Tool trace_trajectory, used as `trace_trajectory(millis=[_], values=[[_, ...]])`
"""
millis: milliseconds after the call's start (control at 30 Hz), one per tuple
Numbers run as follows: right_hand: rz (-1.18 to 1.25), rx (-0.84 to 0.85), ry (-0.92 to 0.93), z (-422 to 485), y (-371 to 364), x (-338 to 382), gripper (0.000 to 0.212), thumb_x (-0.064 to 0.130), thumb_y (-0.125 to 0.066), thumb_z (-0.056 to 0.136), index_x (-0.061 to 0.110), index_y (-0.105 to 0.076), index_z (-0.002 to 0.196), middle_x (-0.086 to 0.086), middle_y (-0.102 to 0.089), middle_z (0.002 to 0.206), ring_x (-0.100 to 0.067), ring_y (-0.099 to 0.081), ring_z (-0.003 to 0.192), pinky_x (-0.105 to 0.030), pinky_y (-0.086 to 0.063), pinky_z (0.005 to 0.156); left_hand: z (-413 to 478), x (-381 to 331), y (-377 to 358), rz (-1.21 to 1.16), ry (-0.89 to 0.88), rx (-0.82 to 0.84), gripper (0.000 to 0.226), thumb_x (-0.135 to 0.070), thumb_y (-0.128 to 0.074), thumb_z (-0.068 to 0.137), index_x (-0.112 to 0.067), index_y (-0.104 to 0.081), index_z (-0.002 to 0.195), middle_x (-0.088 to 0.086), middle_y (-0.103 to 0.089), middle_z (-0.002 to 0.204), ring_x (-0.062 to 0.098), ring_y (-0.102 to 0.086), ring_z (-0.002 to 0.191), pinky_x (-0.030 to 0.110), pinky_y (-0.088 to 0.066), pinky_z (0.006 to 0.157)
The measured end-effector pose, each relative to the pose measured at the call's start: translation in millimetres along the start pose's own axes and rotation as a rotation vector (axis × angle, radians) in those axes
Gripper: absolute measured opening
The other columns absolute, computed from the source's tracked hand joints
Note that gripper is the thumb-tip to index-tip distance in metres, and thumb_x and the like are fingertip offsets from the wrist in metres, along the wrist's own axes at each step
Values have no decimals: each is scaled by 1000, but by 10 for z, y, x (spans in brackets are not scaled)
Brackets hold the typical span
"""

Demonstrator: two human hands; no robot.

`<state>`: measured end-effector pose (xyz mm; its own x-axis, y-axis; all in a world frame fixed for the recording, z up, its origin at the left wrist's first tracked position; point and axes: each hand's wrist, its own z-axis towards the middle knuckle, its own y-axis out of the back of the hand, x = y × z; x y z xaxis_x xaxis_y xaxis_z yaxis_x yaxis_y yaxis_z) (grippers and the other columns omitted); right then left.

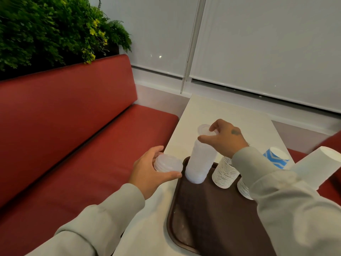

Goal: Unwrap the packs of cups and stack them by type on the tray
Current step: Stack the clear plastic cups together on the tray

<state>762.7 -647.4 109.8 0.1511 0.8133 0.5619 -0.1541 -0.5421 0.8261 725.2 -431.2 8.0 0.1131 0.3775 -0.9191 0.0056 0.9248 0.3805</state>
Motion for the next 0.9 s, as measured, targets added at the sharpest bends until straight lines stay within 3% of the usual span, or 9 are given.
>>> trace_trajectory(millis=[100, 300, 600, 667, 800, 900], values=[[-89, 49, -54, 23, -87, -86, 52, 46, -73, 81, 20, -53, 121, -2, -44, 114, -24, -52, 99, -31, -42, 77, 14, 34, -9, -18, 9, -2, 94, -39, -94, 57, -30, -47, 138, -18, -55, 116, 7, -55, 106, 5, -41, 73], [-202, 115, -63, -8, -228, -156, 52, 51, -67, 87, 19, -49, 124, -5, -48, 113, -25, -53, 100, -33, -42, 81, 18, 94, -3, -32, 25, 2, 94, -37, -95, 56, -29, -48, 137, -16, -58, 118, 8, -57, 107, 3, -42, 72], [-230, 114, -20, -25, -268, -145, 53, 50, -68, 87, 20, -48, 125, -9, -50, 127, -25, -46, 106, -33, -38, 83, 12, 57, 21, -36, 18, 3, 97, -39, -94, 57, -32, -44, 139, -15, -58, 121, 10, -56, 109, 4, -40, 72], [-204, 85, -10, -34, -255, -156, 54, 51, -70, 86, 20, -49, 125, -8, -50, 129, -26, -48, 110, -33, -37, 84, 17, 36, 50, -38, 5, -1, 97, -39, -94, 57, -33, -44, 139, -14, -58, 122, 10, -56, 110, 7, -41, 76], [-118, -19, 69, -80, -195, -103, 56, 51, -72, 83, 21, -52, 126, -5, -45, 137, -18, -44, 99, -31, -37, 84, 19, -41, 113, -19, -21, -17, 97, -41, -93, 58, -35, -42, 140, -15, -58, 121, 10, -51, 112, 14, -41, 80], [-19, -121, 208, -185, -147, 34, 43, 51, -69, 86, 22, -57, 116, 0, -55, 126, -13, -52, 101, -30, -43, 85, 3, -109, 122, -16, -34, -14, 99, -44, -93, 57, -35, -41, 141, -16, -58, 122, 10, -52, 112, 17, -44, 83]])
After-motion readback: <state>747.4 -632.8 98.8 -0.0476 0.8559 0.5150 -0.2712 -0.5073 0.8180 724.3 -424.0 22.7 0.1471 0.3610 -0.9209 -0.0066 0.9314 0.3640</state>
